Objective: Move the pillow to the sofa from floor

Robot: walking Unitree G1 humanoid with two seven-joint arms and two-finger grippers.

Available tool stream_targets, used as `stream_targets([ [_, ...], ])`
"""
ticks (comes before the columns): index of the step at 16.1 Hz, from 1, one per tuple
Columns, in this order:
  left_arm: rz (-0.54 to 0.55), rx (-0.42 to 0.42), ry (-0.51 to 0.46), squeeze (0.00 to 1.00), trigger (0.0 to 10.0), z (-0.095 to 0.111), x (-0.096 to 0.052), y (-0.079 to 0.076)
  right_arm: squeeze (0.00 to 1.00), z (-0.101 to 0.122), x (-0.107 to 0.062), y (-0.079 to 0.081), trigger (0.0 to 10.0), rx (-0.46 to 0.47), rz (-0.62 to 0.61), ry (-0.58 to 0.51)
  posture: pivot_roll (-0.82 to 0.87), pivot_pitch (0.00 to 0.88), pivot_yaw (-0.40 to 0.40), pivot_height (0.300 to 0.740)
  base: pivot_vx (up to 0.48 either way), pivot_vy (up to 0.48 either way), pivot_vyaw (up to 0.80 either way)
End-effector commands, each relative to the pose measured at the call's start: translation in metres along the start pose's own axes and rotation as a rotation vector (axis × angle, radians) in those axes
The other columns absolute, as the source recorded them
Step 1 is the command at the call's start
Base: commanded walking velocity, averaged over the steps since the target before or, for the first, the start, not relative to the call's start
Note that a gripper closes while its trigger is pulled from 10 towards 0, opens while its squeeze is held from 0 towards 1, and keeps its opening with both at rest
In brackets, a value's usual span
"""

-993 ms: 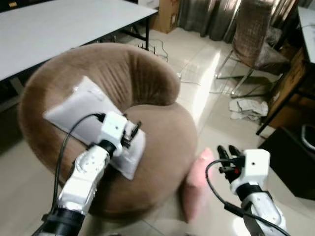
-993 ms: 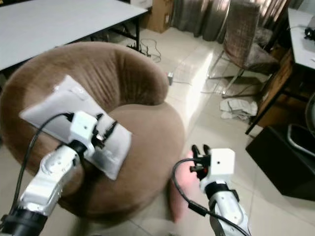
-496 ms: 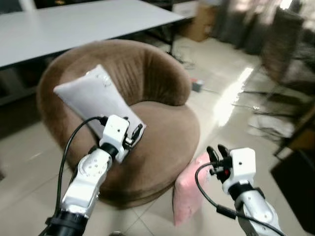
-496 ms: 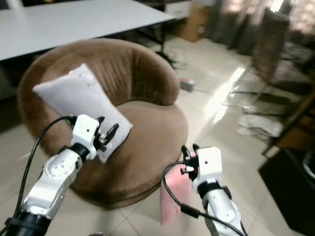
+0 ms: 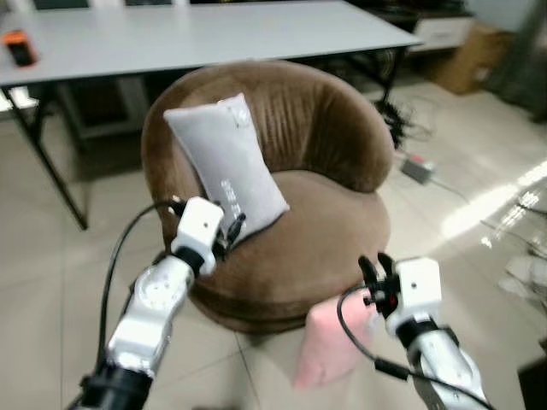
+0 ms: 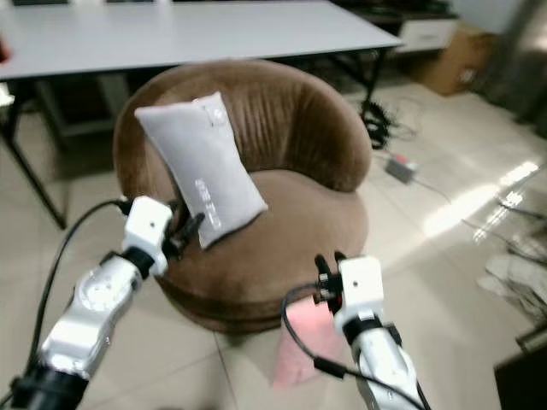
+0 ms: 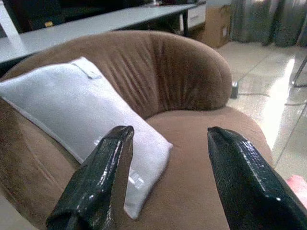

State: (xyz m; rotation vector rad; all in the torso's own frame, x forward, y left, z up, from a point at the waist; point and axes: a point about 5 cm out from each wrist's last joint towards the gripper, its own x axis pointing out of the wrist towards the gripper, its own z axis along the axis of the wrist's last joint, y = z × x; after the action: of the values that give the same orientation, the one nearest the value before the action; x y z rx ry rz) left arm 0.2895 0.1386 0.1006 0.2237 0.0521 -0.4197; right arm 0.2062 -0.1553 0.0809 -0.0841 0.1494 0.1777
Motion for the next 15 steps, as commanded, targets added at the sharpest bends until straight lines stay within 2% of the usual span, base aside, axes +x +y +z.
stream_targets([
  [1,-0.017,0.009,-0.013,0.00,10.0,0.0037,0.0029,-0.0041,0.00,0.0025,0.0008,-0.0052,10.0,-0.016,-0.022,-0.013,0.02,0.016,-0.034,0.740,0.000,-0.480,0.80],
  [6,-0.017,0.011,-0.009,0.00,10.0,0.0026,0.0040,-0.0046,0.00,0.0066,0.0019,-0.0057,10.0,-0.029,-0.021,-0.043,0.02,0.016,-0.033,0.740,0.000,-0.480,0.80],
  [15,-0.003,0.011,-0.021,0.00,10.0,0.0024,-0.0001,-0.0034,0.00,0.0012,0.0028,-0.0058,10.0,-0.030,-0.015,-0.042,0.03,0.015,-0.033,0.740,0.000,-0.480,0.80],
])
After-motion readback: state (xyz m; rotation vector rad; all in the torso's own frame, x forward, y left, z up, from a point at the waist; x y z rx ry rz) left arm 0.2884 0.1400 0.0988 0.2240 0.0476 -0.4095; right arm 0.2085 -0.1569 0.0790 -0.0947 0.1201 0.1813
